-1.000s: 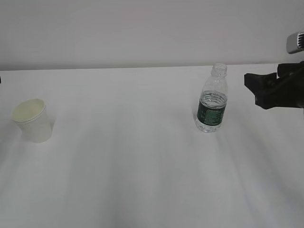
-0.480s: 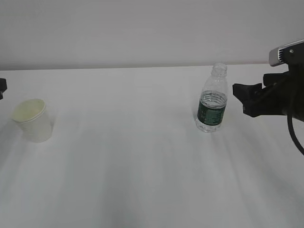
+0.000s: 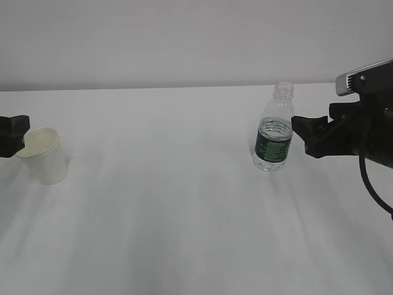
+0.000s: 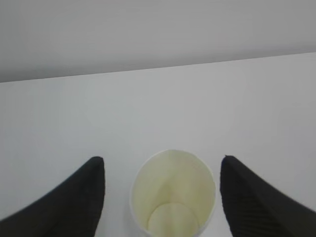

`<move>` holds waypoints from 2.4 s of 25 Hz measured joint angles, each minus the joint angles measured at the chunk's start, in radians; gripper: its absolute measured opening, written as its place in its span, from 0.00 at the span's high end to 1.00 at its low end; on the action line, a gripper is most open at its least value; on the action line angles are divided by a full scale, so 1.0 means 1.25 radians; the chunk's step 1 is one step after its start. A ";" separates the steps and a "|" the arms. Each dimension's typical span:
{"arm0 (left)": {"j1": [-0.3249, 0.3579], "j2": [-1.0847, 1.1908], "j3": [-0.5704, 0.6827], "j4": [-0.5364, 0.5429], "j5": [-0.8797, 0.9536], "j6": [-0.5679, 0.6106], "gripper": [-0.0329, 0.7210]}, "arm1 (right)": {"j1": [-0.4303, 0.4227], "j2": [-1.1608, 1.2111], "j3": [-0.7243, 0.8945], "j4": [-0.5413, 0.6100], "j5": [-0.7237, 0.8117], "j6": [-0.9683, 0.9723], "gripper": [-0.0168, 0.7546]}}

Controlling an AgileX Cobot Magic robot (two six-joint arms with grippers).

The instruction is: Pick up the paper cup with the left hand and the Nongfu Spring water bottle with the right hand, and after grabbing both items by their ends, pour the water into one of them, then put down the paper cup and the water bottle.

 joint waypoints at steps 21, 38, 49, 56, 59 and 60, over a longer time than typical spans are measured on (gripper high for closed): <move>0.000 0.146 0.138 0.059 -0.278 -0.014 0.26 | 0.000 0.079 0.076 -0.025 -0.197 0.002 0.21; 0.000 0.283 0.210 0.143 -0.409 -0.029 0.26 | 0.000 0.210 0.129 -0.025 -0.398 -0.009 0.21; 0.000 0.283 0.206 0.149 -0.410 -0.029 0.26 | 0.000 0.323 0.129 -0.010 -0.472 -0.051 0.21; 0.000 0.288 0.187 0.151 -0.410 -0.029 0.26 | 0.000 0.331 0.129 0.020 -0.478 -0.082 0.21; 0.000 0.305 0.179 0.156 -0.410 -0.029 0.26 | 0.000 0.331 0.129 0.034 -0.478 -0.087 0.21; 0.000 0.311 0.179 0.160 -0.410 -0.029 0.26 | 0.000 0.331 0.129 0.036 -0.478 -0.088 0.21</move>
